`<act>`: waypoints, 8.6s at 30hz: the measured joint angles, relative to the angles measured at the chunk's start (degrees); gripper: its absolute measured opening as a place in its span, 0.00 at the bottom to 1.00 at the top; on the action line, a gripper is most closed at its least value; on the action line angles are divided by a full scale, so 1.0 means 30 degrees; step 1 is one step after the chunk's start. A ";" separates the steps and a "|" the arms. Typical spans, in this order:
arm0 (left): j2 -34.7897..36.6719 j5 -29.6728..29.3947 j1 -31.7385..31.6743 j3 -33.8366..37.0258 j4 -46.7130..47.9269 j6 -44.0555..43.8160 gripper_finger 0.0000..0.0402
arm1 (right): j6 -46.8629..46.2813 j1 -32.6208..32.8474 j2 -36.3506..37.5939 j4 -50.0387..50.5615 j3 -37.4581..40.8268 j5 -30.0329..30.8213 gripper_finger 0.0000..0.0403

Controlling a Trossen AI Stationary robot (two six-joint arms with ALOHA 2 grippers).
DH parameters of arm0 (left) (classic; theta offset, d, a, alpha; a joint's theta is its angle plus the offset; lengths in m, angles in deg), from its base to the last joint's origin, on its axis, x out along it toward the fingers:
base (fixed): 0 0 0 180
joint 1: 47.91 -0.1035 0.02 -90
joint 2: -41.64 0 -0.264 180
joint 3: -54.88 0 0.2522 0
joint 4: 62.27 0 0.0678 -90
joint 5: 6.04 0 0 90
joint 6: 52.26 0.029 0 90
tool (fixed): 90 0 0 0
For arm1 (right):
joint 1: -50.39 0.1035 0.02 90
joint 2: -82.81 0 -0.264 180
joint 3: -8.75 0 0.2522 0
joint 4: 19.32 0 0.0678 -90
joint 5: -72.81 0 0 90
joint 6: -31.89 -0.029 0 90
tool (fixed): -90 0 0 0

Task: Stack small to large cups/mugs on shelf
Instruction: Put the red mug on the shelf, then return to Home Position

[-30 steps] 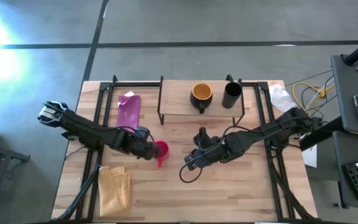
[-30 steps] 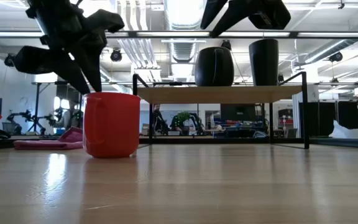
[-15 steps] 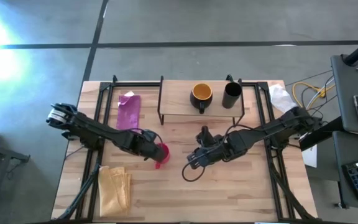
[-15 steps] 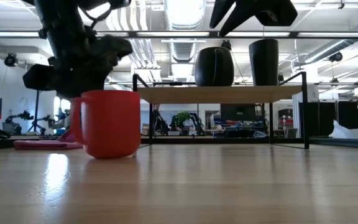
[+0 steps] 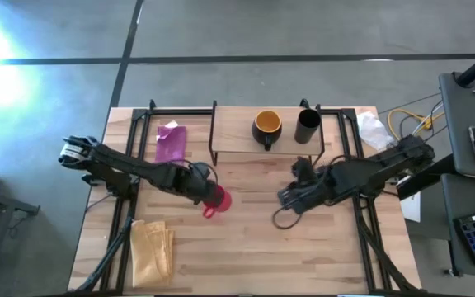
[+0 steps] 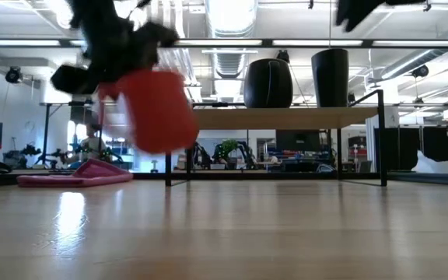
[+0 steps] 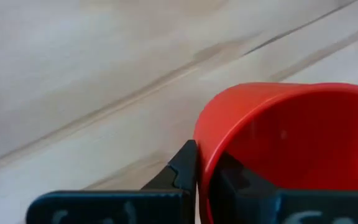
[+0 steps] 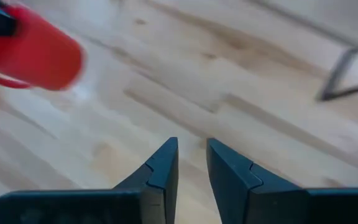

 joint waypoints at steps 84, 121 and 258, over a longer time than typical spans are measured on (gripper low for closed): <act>-0.9861 0.0015 -1.0952 -2.2371 1.5128 0.5176 0.16 | 0.0484 0.1342 1.0455 0.5318 0.5867 0.2360 0.17; -0.9839 -0.0030 -1.1618 -2.2343 1.3543 1.5136 0.00 | -0.0236 0.1334 1.0491 0.5297 0.6586 0.1763 0.17; 0.9972 1.2242 -0.6739 1.9618 -3.6375 1.3875 0.36 | 2.1479 0.2369 2.8866 -2.1969 2.4400 -0.4133 0.17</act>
